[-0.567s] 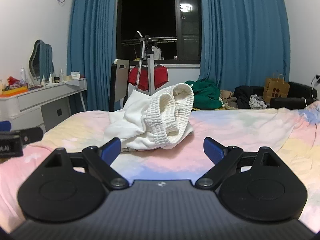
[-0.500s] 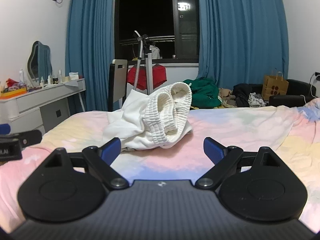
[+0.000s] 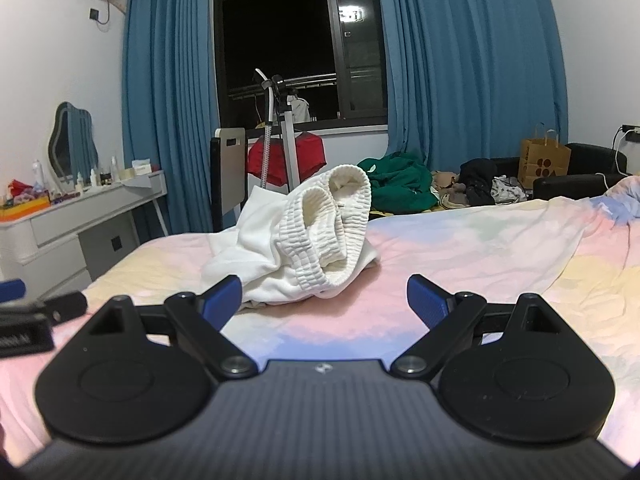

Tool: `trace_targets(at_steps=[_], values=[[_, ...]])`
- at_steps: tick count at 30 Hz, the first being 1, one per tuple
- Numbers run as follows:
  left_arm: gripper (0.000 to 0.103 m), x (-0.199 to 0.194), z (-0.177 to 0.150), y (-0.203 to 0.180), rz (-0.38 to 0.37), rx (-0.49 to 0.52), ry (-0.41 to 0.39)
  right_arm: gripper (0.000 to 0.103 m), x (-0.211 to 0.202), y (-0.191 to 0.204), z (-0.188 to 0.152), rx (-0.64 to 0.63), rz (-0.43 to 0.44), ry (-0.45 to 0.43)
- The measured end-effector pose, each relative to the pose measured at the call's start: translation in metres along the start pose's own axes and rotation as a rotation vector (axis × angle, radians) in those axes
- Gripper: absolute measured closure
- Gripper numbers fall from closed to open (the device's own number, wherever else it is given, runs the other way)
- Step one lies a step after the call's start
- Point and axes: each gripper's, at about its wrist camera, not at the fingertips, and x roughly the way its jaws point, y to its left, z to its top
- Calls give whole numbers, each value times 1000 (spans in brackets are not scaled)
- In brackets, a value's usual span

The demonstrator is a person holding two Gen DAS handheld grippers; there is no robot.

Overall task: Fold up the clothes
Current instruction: 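Move both grippers toward the crumpled white sweatpants on the bed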

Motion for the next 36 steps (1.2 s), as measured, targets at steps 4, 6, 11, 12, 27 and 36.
trace_targets(at_steps=[4, 6, 11, 12, 27, 36], values=[[0, 2, -2, 3, -13, -23, 14, 12, 1, -2, 0, 17, 4, 4], [0, 3, -2, 3, -15, -23, 16, 12, 1, -4, 0, 21, 3, 4], [0, 5, -4, 0, -16, -12, 15, 12, 1, -5, -2, 29, 4, -40], [0, 6, -4, -1, -16, -10, 15, 12, 0, -6, -2, 34, 2, -56], [0, 16, -13, 1, -8, -7, 17, 11, 3, -15, -1, 54, -40, -75], [0, 37, -16, -14, 9, 34, 53, 11, 3, -26, 0, 97, -37, -33]])
